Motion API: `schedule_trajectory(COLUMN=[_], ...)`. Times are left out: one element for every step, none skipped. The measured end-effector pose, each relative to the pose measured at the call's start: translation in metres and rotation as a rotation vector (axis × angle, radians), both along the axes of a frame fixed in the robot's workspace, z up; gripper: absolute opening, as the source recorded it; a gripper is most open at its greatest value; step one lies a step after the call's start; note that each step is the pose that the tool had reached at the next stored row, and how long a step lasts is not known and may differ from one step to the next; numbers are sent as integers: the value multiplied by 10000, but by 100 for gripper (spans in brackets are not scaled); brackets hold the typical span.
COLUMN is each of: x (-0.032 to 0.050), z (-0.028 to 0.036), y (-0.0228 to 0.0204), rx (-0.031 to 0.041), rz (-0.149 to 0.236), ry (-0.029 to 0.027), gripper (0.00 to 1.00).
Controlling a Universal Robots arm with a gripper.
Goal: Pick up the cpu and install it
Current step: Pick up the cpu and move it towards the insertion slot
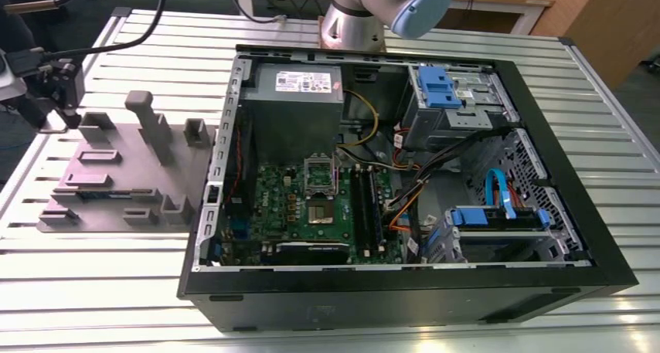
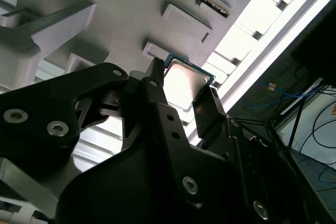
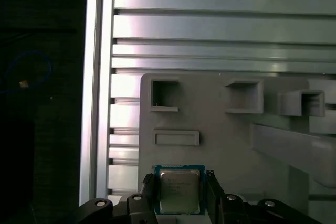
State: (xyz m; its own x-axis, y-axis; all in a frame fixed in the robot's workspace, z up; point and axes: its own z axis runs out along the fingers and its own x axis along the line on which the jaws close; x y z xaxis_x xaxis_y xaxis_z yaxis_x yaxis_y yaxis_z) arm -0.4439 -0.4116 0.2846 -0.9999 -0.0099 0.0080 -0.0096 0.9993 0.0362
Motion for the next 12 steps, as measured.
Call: schedule_trajectory(x=[0,0,0,0,0,0,0,0,0,0,0,0], z=[6,11,17,22,27,32,36,40,46,51,55,60], y=[0,0,0,0,0,0,0,0,0,0,0,0], rx=[0,0,0,0,0,0,0,0,-1,-1,0,0], rz=[-1,-1,-1,-2,-2,-3,-3,-3,-4,-4,-5,-5], ry=[0,0,-1,0,0,0,0,-1,1,1,-1,1], gripper=[47,47,47,47,47,47,47,47,47,47,47,47])
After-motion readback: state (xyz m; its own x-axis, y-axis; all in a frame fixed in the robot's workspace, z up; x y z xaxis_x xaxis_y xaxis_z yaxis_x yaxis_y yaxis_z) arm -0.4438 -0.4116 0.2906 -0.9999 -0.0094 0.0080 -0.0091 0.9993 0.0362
